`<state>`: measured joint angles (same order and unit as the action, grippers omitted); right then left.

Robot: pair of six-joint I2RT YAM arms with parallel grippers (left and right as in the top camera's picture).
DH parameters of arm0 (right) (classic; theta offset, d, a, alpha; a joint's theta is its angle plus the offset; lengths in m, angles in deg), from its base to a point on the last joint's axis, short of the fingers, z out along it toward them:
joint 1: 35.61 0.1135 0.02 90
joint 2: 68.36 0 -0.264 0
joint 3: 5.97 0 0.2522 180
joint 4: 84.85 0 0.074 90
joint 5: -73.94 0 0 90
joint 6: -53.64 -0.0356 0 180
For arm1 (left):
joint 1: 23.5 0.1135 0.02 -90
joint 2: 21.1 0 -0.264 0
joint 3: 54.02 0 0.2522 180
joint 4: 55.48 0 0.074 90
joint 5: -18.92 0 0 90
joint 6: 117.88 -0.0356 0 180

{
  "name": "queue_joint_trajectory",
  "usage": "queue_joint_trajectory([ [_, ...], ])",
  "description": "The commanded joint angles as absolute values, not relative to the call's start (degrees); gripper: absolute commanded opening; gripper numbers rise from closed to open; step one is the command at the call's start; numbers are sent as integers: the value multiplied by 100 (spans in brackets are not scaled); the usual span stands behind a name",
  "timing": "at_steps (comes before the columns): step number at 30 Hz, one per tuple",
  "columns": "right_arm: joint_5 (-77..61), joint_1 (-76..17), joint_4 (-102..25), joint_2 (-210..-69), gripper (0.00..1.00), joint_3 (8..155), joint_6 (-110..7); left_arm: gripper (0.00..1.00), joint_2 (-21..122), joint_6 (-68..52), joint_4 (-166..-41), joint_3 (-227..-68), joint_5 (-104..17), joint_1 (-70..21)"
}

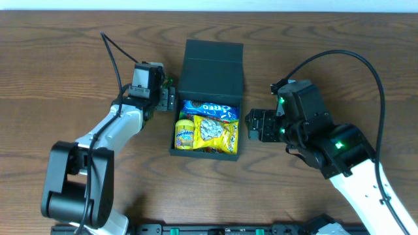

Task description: Pack container

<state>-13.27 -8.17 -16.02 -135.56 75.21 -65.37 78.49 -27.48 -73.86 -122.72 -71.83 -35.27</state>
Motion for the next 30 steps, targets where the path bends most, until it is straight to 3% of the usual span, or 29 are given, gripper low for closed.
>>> queue_joint_trajectory([
  [1, -1419, -880, -1595, -13486, 87, 7532, -6435, 90, 8043, -2927, -7290, -12294, -7157, -3503],
  [9, -1419, -880, -1582, -13486, 87, 7532, -6435, 86, 8452, -2940, -7137, -12294, -7148, -3503],
  [18, -1432, -880, -1580, -13486, 87, 7530, -6435, 67, 8456, -2940, -7253, -12292, -7146, -3503],
  [30, -1423, -880, -1576, -13486, 87, 7530, -6437, 53, 8456, -2942, -7605, -12289, -7150, -3503],
])
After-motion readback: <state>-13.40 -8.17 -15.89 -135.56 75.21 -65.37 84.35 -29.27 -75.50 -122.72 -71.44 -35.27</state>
